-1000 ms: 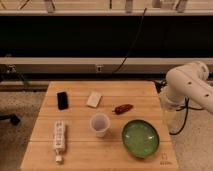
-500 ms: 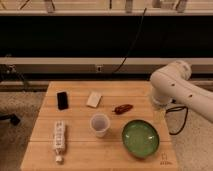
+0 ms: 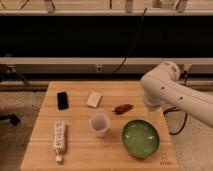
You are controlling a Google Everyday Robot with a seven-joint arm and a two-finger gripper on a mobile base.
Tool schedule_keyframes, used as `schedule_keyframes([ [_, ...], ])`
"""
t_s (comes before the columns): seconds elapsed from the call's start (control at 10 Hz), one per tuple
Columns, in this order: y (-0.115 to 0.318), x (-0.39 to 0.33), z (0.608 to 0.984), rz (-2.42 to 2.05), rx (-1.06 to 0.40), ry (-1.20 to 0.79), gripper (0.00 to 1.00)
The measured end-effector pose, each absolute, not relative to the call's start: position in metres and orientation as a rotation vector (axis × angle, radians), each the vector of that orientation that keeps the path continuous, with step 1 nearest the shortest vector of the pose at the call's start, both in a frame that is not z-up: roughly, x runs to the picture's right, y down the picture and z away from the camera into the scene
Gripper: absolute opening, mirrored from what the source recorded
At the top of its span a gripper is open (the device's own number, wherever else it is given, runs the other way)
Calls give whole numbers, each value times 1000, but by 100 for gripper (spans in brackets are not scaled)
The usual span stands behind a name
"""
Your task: Pick up the ceramic cup
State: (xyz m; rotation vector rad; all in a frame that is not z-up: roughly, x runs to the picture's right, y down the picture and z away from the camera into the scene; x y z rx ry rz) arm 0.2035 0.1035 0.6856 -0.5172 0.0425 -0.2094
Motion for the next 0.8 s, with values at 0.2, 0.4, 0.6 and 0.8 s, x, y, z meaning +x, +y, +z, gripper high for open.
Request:
schedule_keyframes([
  [0.2,108,191,686,-255,-506,21,80],
  [0.4,111,189,687,-283,-498,11,80],
  [0.6,116,176,688,-334,-491,-3,80],
  [0.8,122,162,690,-397,-483,-20,80],
])
